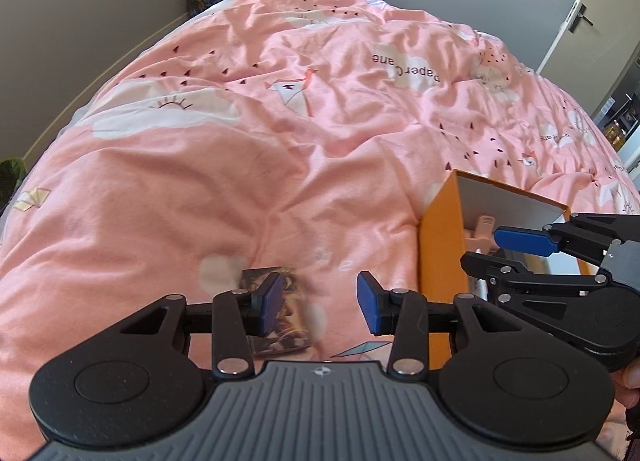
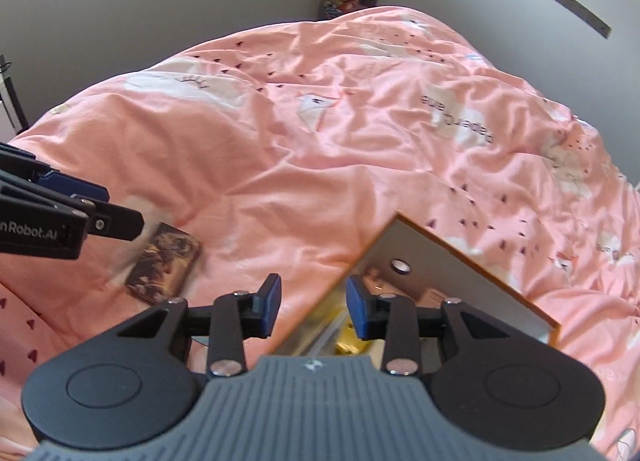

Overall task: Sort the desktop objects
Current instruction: 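Grasp the PHOTO CARD box on the bed with the left gripper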

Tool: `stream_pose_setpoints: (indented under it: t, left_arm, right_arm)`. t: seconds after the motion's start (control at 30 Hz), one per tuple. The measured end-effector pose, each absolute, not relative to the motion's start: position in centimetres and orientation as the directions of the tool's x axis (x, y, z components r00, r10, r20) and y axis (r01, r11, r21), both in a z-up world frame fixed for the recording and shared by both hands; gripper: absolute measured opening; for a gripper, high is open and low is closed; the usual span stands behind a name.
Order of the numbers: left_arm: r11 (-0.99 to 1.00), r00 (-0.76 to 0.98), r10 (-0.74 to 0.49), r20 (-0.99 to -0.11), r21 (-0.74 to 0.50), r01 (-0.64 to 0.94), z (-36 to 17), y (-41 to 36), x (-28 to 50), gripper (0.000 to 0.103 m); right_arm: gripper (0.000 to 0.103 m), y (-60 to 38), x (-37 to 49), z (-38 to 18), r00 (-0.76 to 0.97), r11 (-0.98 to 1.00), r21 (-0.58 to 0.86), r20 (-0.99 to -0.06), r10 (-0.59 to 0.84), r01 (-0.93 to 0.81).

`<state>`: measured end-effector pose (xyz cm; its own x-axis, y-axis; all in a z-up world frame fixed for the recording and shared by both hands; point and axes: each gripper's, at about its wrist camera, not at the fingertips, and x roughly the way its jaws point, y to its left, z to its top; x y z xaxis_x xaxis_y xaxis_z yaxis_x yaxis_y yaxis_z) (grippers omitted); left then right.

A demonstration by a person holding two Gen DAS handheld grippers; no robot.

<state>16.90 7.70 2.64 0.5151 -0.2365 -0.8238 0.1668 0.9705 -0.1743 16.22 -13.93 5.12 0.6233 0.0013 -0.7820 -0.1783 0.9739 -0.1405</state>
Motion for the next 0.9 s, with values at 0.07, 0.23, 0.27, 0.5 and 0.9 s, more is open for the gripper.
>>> stream_pose_setpoints:
  t: [0.07,0.23,0.27,0.5,0.9]
  left_arm:
    - [0.971,0.510,-0.236,-0.827,-0.177,0.162,2.4,8.6,16.8,0.048]
    - [0.972,0.487,-0.227,-0.843,-0.168,0.163,1.5,10.0,16.6,0.048]
    - [0.973,0.482,-0.224,-0.847,-0.165,0.164,1.3,10.2,16.5,0.049]
    - [0.967,0.424,-0.255,-0.869,-0.217,0.136,-1.5,11.9,17.5,0.054]
    - [0.958,0.333,-0.287,-0.898,-0.279,0.072,-7.4,11.6,21.3,0.056]
  right_arm:
    - [0.038,-12.8,16.8,4.8,0.617,0.970,-0.151,-0.787,-0.003,-0.188]
    - [0.038,-10.5,18.0,3.6,0.593,0.962,-0.154,-0.805,0.011,-0.227]
    - [0.038,-10.1,18.3,3.4,0.587,0.961,-0.151,-0.809,0.015,-0.233]
    - [0.038,-7.9,20.1,1.4,0.540,0.955,-0.134,-0.841,0.031,-0.263]
    - [0.038,-7.8,23.2,-3.0,0.430,0.968,-0.049,-0.901,0.063,-0.245]
